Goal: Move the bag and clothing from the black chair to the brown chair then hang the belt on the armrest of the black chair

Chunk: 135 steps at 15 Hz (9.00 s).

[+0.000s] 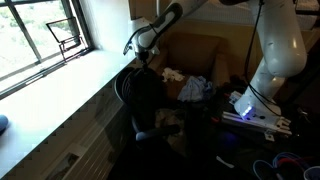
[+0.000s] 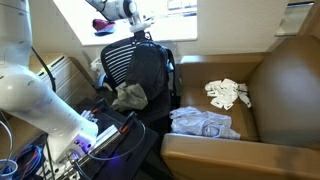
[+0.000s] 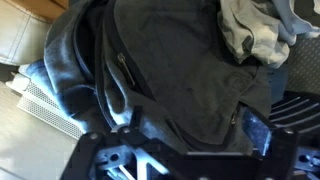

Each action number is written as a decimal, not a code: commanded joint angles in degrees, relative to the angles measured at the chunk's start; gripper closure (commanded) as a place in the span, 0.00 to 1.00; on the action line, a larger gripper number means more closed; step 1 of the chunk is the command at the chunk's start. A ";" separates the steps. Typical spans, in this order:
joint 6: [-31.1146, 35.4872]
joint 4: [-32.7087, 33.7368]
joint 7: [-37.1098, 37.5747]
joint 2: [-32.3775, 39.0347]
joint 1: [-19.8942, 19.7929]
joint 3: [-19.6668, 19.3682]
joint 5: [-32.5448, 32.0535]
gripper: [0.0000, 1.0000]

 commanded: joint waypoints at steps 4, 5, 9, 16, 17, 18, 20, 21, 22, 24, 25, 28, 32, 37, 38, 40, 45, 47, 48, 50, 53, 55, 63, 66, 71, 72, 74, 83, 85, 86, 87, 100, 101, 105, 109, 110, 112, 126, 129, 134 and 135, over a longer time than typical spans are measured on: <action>-1.13 0.14 -11.97 0.66 -1.81 0.69 1.48 0.00; -1.09 0.17 -11.78 0.66 -1.76 0.61 1.46 0.00; 11.35 -3.62 -13.37 -1.49 -2.94 1.88 2.13 0.00; 16.97 -1.76 -12.17 0.58 -1.72 0.77 -0.78 0.00; 15.09 -1.19 -14.45 1.37 -3.39 2.60 1.18 0.00; 11.55 -0.19 -19.51 2.76 -6.82 6.25 5.08 0.00; 7.87 1.24 -25.28 4.98 -9.30 8.16 9.77 0.00; 4.26 2.45 -24.21 5.80 -8.92 7.31 11.59 0.00; 8.93 -0.68 -22.04 2.90 -6.08 5.10 9.58 0.00; 6.22 0.69 -23.27 4.52 -7.13 5.16 11.27 0.00; 6.01 1.17 -23.30 5.05 -7.28 5.21 11.35 0.00; 7.97 0.29 -18.52 3.73 -3.88 1.33 7.18 0.09; 9.01 0.63 -17.10 3.99 -4.03 1.45 7.94 0.48; 9.47 1.23 -15.49 4.35 -4.13 1.44 8.13 0.83; 9.23 1.42 -15.07 4.37 -4.09 1.27 8.05 0.90; 8.96 1.60 -14.42 4.32 -4.35 1.30 8.29 0.98; 8.39 2.11 -12.21 3.75 -5.53 1.86 9.92 0.99; 9.01 1.98 -11.64 2.11 -6.26 2.10 10.92 0.99; 9.55 1.58 -11.27 0.26 -6.72 2.09 11.33 0.99; 11.78 -0.39 -10.67 -4.24 -7.20 1.75 11.50 0.99; 16.06 -2.43 -9.22 -10.20 -7.05 0.70 10.39 0.99; 18.18 -3.81 -7.65 -15.02 -6.11 -0.96 8.61 0.99; 19.35 -8.70 9.05 -34.13 -5.49 -9.12 -0.49 0.99; 16.69 -11.09 17.40 -41.21 -6.50 -12.86 -7.71 0.99; 9.98 -17.67 29.26 -50.67 -10.52 -17.07 -18.02 0.99; 8.79 -18.75 30.95 -51.98 -11.69 -17.86 -19.11 0.99; 7.15 -20.64 33.67 -53.98 -14.36 -19.67 -20.17 0.99; 9.98 -23.38 29.39 -48.71 -14.50 -23.76 -9.02 0.99; 11.38 -20.89 37.32 -44.35 -17.57 -23.20 -13.95 0.99; 11.01 -19.45 39.02 -42.44 -18.06 -23.98 -14.08 0.99; 10.18 -17.75 42.32 -40.98 -19.01 -24.55 -15.63 0.99; -3.97 -2.44 46.97 -25.14 -22.29 -31.96 -6.88 0.99; -3.54 -5.39 45.17 -28.20 -20.76 -31.02 -7.03 0.99; -6.01 -9.27 38.49 -37.56 -17.17 -27.52 -7.74 0.99; -10.29 -11.69 27.13 -46.96 -16.10 -26.01 -10.39 0.99; -12.46 -11.92 24.90 -49.06 -16.25 -25.96 -12.81 0.99; -16.56 -13.34 25.23 -52.74 -17.09 -25.09 -20.33 0.99; -16.69 -24.38 33.91 -58.26 -13.78 -22.96 -50.64 0.99; -11.78 -21.05 47.87 -49.29 -14.64 -24.04 -47.30 0.99; -5.88 -10.13 59.78 -30.67 -17.89 -28.33 -37.90 0.99; -4.88 -7.77 61.97 -27.00 -18.85 -29.18 -36.56 0.99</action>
